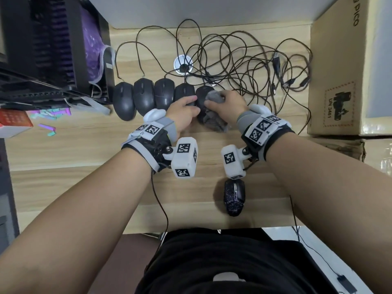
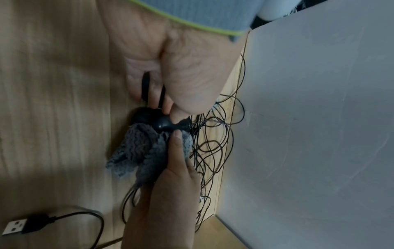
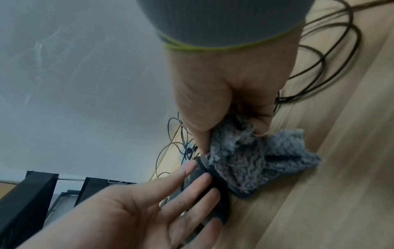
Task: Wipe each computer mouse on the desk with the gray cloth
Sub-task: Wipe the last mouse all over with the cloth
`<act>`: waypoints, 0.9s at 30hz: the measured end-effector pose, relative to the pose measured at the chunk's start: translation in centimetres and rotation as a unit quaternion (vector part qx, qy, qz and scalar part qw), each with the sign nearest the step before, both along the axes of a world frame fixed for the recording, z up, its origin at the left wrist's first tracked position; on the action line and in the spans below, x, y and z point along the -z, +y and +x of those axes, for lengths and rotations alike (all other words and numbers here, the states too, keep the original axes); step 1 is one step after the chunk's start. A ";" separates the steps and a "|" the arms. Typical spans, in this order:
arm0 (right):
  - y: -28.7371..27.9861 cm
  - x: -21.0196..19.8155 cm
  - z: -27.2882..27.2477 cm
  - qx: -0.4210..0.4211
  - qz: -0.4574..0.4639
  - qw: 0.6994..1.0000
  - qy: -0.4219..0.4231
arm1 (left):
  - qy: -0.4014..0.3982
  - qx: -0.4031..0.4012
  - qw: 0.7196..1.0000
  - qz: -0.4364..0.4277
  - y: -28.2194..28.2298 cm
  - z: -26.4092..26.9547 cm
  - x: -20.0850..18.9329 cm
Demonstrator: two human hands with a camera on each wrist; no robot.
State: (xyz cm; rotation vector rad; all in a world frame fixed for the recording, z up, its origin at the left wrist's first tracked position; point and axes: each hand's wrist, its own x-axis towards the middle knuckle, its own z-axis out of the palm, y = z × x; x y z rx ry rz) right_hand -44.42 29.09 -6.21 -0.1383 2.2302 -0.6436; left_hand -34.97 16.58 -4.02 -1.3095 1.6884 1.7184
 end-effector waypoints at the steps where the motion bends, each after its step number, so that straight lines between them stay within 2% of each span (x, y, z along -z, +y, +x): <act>1: 0.4 -0.5 -0.1 -0.001 0.000 1.000 -0.001 | 0.003 -0.003 1.000 0.003 0.1 0.3 -0.3; 8: 3.7 -3.4 1.1 -0.028 0.013 0.999 -0.035 | -0.004 -0.015 1.000 0.019 2.2 2.3 -2.5; 14: 6.9 -6.4 3.2 0.022 -0.040 0.999 -0.022 | -0.042 -0.027 0.997 0.052 6.2 6.4 -3.5; 17: 10.3 -6.5 5.3 0.053 -0.048 0.997 -0.020 | -0.067 -0.019 0.996 0.060 9.9 9.1 -2.6; 22: 13.7 -6.1 7.6 0.096 -0.035 0.995 -0.014 | -0.127 0.052 0.990 -0.017 14.7 11.9 -0.5; 27: 16.9 -6.0 10.1 0.085 -0.014 0.996 0.006 | -0.148 0.178 0.968 -0.093 20.0 14.7 1.5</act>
